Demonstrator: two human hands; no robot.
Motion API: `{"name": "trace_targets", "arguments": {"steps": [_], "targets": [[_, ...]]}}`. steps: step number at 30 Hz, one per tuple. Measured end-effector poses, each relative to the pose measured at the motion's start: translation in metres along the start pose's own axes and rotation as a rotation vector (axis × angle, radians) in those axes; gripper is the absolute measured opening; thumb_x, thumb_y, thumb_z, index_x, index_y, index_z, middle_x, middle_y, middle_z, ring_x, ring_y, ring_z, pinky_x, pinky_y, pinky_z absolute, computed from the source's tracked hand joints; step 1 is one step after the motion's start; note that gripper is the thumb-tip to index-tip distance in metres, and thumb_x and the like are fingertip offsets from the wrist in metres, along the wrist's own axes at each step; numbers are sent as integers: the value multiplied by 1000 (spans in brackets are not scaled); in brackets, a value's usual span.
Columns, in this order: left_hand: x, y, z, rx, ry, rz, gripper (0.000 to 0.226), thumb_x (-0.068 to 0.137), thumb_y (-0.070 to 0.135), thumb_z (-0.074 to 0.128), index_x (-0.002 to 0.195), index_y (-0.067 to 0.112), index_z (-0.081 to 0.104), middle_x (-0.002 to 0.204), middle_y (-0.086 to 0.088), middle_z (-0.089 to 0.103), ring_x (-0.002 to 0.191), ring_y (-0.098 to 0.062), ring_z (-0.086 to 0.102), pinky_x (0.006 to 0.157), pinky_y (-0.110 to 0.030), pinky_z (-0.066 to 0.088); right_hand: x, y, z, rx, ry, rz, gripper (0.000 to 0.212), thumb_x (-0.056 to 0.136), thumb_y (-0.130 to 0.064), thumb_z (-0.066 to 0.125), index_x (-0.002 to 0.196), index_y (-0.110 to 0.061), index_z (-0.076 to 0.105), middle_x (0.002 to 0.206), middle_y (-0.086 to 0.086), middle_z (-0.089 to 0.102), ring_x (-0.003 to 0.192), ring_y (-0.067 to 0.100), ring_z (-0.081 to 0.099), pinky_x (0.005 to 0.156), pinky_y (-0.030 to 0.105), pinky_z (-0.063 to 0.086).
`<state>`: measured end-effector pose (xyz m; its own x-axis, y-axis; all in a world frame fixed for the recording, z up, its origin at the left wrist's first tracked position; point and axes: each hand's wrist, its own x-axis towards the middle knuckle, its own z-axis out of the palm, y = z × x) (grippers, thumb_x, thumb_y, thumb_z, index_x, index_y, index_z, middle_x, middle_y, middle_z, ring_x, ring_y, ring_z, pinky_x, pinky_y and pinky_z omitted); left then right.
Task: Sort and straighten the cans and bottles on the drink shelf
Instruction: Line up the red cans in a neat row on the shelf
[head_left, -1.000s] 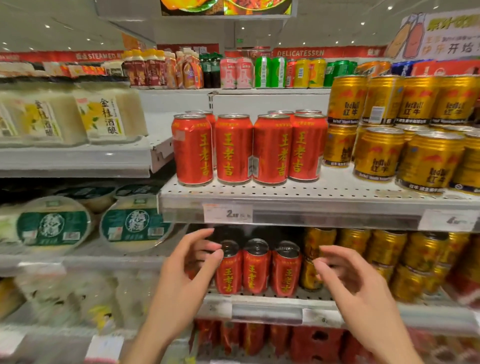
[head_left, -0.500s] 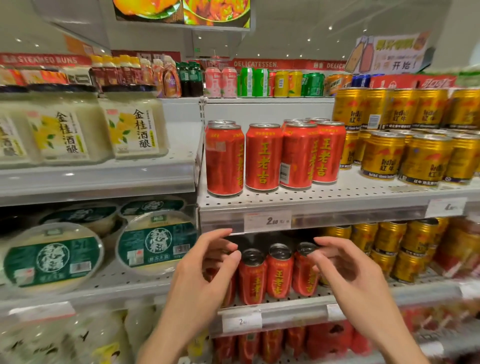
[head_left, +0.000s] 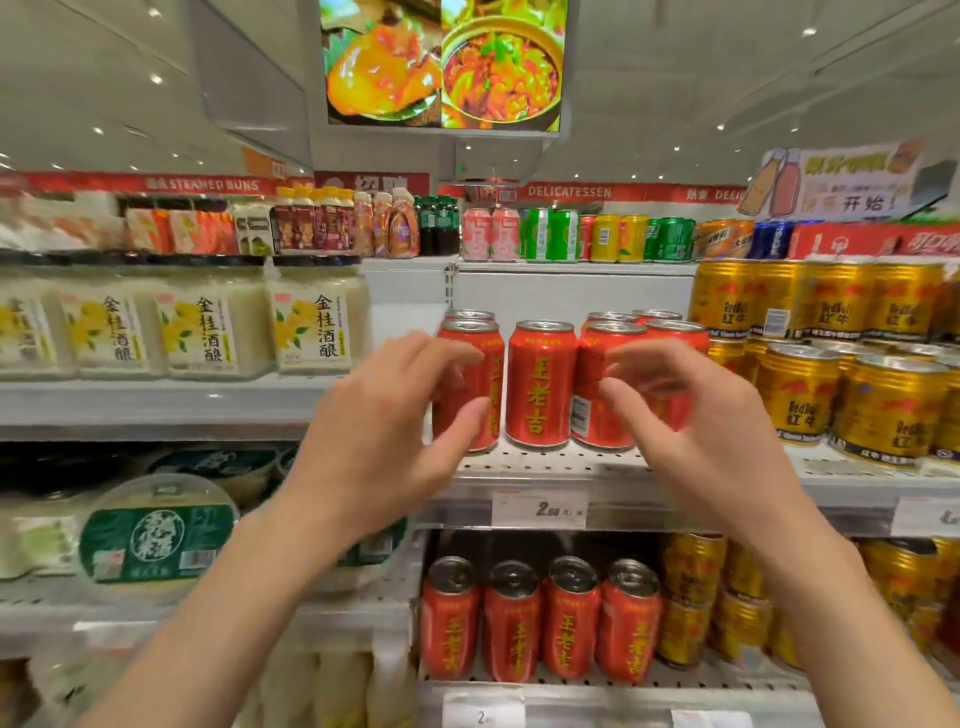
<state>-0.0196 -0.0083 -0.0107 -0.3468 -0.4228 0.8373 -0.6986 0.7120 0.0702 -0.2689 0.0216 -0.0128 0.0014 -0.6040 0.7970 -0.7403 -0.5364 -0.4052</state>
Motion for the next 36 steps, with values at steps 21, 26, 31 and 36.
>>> {"name": "trace_targets", "arguments": {"steps": [21, 26, 31, 36], "targets": [[67, -49, 5, -184, -387, -206, 44, 80, 53, 72, 113, 29, 57, 121, 12, 51, 108, -6, 58, 90, -30, 57, 90, 5, 24, -287, -412, -146, 30, 90, -44, 68, 113, -25, 63, 119, -6, 65, 109, 15, 59, 95, 40, 50], [66, -51, 3, -249, -360, -245, 42, 82, 42, 76, 117, 28, 58, 123, 10, 53, 113, -5, 57, 91, -30, 58, 96, 8, 19, -87, -458, -92, 22, 85, -40, 76, 102, -31, 66, 118, -16, 66, 114, 5, 60, 94, 37, 53], [65, -51, 5, -222, -354, -261, 43, 81, 46, 75, 115, 29, 57, 124, 10, 54, 110, -6, 59, 90, -32, 58, 99, 9, 17, -37, -475, -57, 19, 83, -41, 77, 95, -32, 66, 117, -17, 68, 111, 0, 61, 85, 27, 54], [64, -50, 5, -194, -351, -245, 43, 80, 48, 75, 114, 29, 57, 123, 10, 54, 109, -6, 59, 89, -35, 58, 102, 9, 15, -65, -499, -84, 22, 84, -46, 74, 96, -29, 66, 121, -15, 68, 110, 4, 62, 83, 22, 53]]}}
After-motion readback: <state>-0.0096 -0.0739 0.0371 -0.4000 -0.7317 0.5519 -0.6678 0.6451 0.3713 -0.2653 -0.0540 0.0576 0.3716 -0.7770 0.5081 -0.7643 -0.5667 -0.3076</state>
